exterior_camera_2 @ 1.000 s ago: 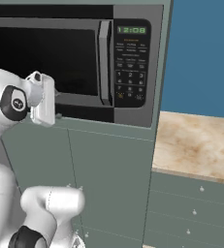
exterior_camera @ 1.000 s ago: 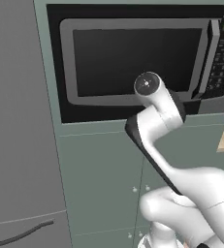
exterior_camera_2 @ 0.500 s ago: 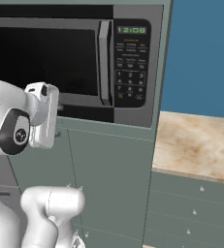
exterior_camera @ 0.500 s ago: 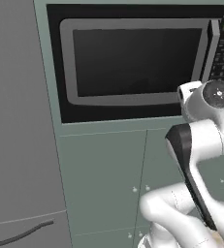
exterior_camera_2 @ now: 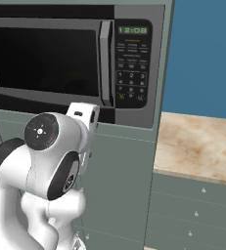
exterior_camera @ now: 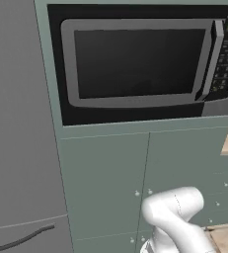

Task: Remove the kiwi from the bowl and place it on the small plate. Then place the bowl with only the steak in the microwave, close the door, and press the start button to microwave the steak.

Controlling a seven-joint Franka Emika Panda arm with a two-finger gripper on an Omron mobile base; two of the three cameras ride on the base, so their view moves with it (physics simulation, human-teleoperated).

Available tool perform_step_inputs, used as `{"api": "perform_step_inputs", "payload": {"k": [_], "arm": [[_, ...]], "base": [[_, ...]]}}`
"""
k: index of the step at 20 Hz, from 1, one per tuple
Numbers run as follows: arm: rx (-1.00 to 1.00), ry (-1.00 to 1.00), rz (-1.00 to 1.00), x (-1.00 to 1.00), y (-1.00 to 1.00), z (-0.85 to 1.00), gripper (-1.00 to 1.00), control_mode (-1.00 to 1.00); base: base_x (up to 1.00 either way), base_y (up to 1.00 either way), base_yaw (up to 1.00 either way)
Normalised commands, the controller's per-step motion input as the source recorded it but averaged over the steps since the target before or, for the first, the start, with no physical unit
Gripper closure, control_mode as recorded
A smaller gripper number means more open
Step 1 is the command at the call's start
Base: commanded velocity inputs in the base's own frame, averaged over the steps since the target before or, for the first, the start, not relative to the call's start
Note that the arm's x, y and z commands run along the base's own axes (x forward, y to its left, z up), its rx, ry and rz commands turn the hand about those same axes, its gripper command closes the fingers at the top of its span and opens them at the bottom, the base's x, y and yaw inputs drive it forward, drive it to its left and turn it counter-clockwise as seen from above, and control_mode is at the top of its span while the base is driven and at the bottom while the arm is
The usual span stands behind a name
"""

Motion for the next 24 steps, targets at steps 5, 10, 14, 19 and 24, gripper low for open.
{"api": "perform_step_inputs", "payload": {"k": [5, 10, 14, 19, 24], "arm": [[0.25, -0.09, 0.00, 0.01, -0.59, 0.13, -1.00, -1.00], [0.19, -0.15, 0.01, 0.22, -0.11, 0.33, -1.00, -1.00], [0.20, -0.08, 0.01, 0.26, 0.00, 0.00, -1.00, -1.00], [0.20, -0.06, 0.01, 0.26, 0.00, 0.02, -1.00, -1.00], [0.16, -0.01, 0.00, 0.31, 0.00, 0.15, -1.00, -1.00]], "base": [[0.00, 0.00, 0.00], [0.00, 0.00, 0.00], [0.00, 0.00, 0.00], [0.00, 0.00, 0.00], [0.00, 0.00, 0.00]]}}
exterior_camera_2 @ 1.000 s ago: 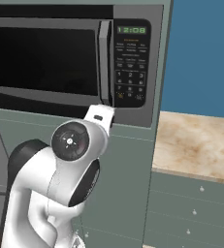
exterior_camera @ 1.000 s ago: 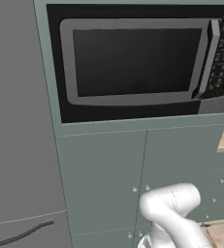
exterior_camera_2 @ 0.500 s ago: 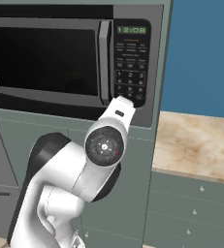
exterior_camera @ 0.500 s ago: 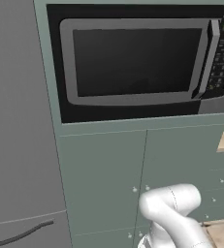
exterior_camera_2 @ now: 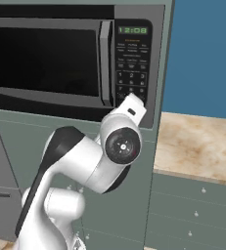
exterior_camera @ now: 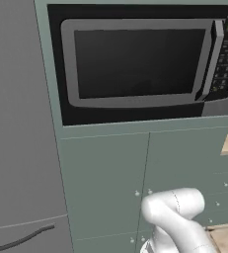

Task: Remove the kiwi from the bowl and place it on the small plate. Then place the bowl with only the steak in the microwave, close the door, and press the start button to microwave the steak.

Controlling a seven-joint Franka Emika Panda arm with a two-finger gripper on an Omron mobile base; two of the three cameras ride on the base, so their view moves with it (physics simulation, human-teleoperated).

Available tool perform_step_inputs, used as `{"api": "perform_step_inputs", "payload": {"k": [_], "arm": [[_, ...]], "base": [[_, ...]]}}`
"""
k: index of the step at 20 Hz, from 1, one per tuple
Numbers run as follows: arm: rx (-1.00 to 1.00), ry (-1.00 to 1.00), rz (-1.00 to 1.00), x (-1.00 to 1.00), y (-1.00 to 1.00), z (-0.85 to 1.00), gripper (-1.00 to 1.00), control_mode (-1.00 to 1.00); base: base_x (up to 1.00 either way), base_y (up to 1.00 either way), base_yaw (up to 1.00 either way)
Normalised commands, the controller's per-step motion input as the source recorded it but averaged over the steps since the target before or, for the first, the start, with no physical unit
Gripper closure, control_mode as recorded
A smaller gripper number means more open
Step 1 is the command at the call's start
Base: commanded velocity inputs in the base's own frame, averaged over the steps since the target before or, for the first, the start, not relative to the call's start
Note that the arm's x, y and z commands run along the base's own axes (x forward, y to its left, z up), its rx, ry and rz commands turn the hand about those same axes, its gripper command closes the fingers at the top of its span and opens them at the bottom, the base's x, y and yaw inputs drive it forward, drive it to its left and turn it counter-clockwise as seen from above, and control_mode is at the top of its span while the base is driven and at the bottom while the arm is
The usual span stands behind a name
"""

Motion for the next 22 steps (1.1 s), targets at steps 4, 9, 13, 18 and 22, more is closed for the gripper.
{"api": "perform_step_inputs", "payload": {"k": [4, 9, 13, 18, 22], "arm": [[0.14, 0.00, 0.00, 0.31, 0.00, 0.14, -1.00, -1.00], [0.12, 0.00, 0.00, 0.18, -0.05, 0.01, -1.00, -1.00], [0.12, 0.00, 0.00, 0.26, -0.02, 0.00, -1.00, -1.00], [0.10, 0.00, 0.00, 0.17, -0.02, -0.03, -1.00, -1.00], [0.06, 0.00, 0.00, 0.09, -0.03, -0.04, -1.00, -1.00]], "base": [[0.00, 0.00, 0.00], [0.00, 0.00, 0.00], [0.00, 0.00, 0.00], [0.00, 0.00, 0.00], [0.00, 0.00, 0.00]]}}
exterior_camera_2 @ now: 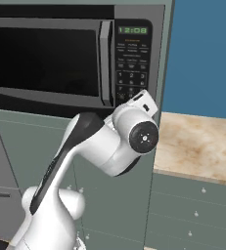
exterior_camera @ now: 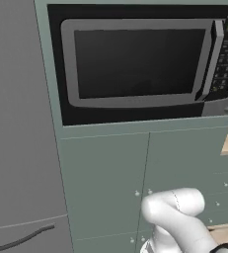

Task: Remove the kiwi from the bowl and place it on the small plate. Then place the bowl with only the steak in the microwave, close the door, and press the start button to microwave the steak.

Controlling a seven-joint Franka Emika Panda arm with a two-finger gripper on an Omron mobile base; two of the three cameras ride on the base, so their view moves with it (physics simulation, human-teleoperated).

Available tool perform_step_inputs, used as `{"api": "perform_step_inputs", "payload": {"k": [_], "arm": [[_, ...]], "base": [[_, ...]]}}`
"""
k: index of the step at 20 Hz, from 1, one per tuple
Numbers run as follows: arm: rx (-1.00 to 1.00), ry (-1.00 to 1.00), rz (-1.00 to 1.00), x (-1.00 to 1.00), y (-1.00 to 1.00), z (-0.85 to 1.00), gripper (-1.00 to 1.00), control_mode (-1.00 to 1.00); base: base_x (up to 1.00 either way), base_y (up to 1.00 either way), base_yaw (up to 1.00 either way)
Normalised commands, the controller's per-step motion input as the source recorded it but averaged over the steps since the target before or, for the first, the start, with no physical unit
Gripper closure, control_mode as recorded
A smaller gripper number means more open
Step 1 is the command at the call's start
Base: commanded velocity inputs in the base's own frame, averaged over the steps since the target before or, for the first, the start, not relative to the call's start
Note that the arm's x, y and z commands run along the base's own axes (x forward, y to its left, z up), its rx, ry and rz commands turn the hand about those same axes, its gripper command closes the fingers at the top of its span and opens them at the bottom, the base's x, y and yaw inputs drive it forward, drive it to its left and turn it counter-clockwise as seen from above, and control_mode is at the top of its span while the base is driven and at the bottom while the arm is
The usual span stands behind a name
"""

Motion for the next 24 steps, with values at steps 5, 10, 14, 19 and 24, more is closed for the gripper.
{"api": "perform_step_inputs", "payload": {"k": [5, 10, 14, 19, 24], "arm": [[0.06, 0.00, 0.00, 0.14, -0.02, -0.03, -1.00, -1.00], [0.03, 0.00, 0.00, 0.21, -0.05, -0.14, -1.00, -1.00], [0.05, 0.00, 0.00, 0.24, -0.12, -0.01, -1.00, -1.00], [0.05, 0.00, 0.00, 0.26, -0.14, 0.00, -1.00, -1.00], [0.05, 0.00, 0.00, 0.25, -0.15, -0.02, -1.00, -1.00]], "base": [[0.00, 0.00, 0.00], [0.00, 0.00, 0.00], [0.00, 0.00, 0.00], [0.00, 0.00, 0.00], [0.00, 0.00, 0.00]]}}
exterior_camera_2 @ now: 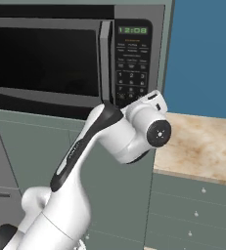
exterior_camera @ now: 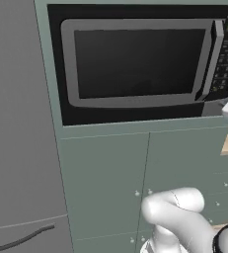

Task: Remove the kiwi from the bowl and place it on the small plate. Then place the bowl with only the steak in the microwave, close the door, and press the start button to microwave the steak.

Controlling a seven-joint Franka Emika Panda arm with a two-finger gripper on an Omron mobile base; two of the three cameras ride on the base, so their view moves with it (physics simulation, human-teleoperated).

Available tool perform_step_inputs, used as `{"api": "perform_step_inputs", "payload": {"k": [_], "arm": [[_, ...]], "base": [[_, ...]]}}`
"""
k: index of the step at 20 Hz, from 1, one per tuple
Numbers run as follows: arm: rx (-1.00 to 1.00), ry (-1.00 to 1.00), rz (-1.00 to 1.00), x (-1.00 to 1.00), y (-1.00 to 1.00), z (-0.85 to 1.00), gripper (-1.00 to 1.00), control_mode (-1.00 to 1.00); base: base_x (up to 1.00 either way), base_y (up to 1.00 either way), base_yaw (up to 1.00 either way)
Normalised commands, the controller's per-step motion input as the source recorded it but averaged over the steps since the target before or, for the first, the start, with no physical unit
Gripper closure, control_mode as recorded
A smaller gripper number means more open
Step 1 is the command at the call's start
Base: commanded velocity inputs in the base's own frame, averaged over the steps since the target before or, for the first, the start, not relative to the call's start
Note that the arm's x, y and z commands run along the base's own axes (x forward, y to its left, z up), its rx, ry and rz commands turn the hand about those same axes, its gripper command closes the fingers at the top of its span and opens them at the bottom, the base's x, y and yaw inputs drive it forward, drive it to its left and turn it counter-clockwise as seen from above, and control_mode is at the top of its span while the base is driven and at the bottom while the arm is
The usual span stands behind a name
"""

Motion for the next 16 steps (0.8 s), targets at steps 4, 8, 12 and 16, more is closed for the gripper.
{"api": "perform_step_inputs", "payload": {"k": [4, 8, 12, 16], "arm": [[0.05, 0.00, 0.00, 0.28, -0.08, -0.13, -1.00, -1.00], [0.03, 0.00, 0.00, 0.31, -0.01, -0.22, -1.00, -1.00], [0.01, 0.00, 0.00, 0.41, 0.00, -0.31, -1.00, -1.00], [0.01, 0.00, 0.00, 0.44, 0.00, -0.28, -1.00, -1.00]], "base": [[0.00, 0.00, 0.00], [0.00, 0.00, 0.00], [0.00, 0.00, 0.00], [0.00, 0.00, 0.00]]}}
